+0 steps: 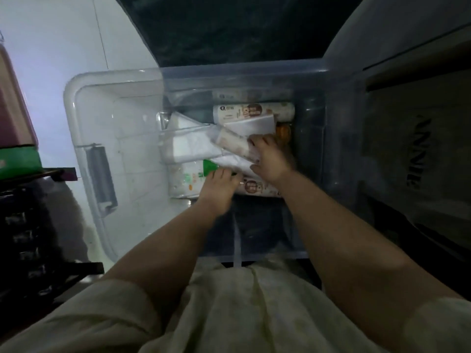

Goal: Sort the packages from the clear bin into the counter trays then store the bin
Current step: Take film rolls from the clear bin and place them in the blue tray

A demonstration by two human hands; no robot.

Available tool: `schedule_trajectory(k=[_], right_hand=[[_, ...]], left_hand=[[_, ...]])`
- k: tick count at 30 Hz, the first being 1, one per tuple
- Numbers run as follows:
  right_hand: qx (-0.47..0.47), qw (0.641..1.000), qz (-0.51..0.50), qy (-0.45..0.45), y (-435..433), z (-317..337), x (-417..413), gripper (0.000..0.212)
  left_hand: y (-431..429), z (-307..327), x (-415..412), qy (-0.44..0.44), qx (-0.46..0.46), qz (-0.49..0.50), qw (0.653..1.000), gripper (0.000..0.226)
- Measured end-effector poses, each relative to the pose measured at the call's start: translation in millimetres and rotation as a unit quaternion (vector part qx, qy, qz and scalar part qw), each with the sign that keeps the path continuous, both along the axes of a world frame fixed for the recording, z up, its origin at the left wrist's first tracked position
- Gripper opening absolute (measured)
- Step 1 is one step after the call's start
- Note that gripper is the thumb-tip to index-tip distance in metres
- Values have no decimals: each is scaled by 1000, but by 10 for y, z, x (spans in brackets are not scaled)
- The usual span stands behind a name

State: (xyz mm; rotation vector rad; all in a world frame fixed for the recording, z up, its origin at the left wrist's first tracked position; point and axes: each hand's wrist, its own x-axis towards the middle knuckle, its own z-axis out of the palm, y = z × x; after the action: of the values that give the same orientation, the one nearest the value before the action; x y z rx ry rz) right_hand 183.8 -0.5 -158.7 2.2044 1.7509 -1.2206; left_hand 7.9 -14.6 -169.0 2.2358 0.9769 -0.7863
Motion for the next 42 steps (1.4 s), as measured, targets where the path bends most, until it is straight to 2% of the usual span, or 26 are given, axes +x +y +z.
schedule_trajectory(k=[4,8,17,23,30,37,42], right_hand=[[39,999,0,-7,-32,-77,-23,62],[67,998,-9,-20,-5,187,16,63],[182,981,39,-55,151,1655,-93,63],[233,963,53,-125,1,2502,-245,59],[235,950,-68,-196,-493,2901,-764,60],[271,899,-210,-274,-1490,3310,-1227,58],[258,859,-295,-329,-2396,3595,-1438,62]], left_hand=[[-30,-115,21,-26,-2,35,999,62],[-13,115,-19,-40,26,46,998,60],[243,1524,-402,-147,137,112,973,56],[395,2327,-723,-225,187,142,946,55],[262,2704,-1071,-273,177,24,945,56],[-163,2906,-1172,-363,157,-132,909,54],[-694,3118,-948,-386,133,-255,876,52]])
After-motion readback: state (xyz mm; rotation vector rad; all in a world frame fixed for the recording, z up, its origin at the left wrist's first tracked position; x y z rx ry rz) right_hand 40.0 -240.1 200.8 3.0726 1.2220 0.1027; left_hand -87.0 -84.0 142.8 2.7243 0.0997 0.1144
